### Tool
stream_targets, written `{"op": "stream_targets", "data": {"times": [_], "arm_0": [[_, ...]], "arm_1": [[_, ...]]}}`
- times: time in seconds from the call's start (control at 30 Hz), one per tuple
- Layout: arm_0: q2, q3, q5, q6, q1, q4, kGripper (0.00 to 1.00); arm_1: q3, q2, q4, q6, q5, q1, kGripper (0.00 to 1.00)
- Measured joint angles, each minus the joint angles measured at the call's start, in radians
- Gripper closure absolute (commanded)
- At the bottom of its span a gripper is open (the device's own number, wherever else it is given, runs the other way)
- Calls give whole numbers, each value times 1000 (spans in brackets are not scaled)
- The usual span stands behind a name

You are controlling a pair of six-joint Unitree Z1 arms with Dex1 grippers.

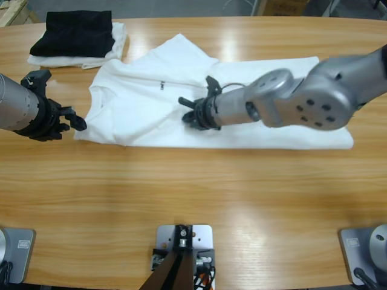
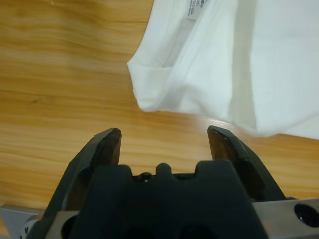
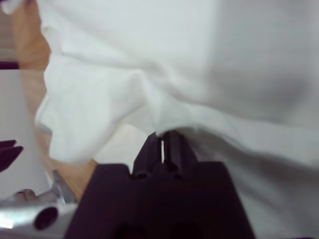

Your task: Fold clothes

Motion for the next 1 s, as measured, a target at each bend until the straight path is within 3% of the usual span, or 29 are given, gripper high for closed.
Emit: {"op": "stream_targets", "data": {"times": [0.1, 0.23, 0.5, 0.53, 0.57, 0.6, 0.73, 0.87, 1.0], "arm_0": [[0, 3, -1, 0, 1, -2, 331], [0, 6, -6, 0, 1, -2, 331], [0, 19, -18, 0, 2, -3, 331], [0, 22, -19, 0, 2, -4, 331], [0, 23, -20, 0, 2, -7, 331], [0, 23, -22, 0, 2, -9, 331], [0, 24, -22, 0, 1, -13, 331], [0, 31, -23, 0, -6, -14, 331], [0, 33, -32, 0, -15, -31, 331]], "arm_1": [[-63, -69, 143, -40, 17, -24, 1000], [-85, -144, 218, -72, 38, -45, 1000], [-140, -149, 370, -106, 104, -77, 973], [-170, -147, 417, -116, 122, -80, 415], [-196, -142, 456, -126, 134, -82, 43], [-216, -135, 483, -138, 141, -84, 0], [-265, -99, 549, -199, 138, -85, 0], [-274, -95, 645, -257, 32, -85, 8], [-274, -138, 694, -266, -29, -85, 215]]}}
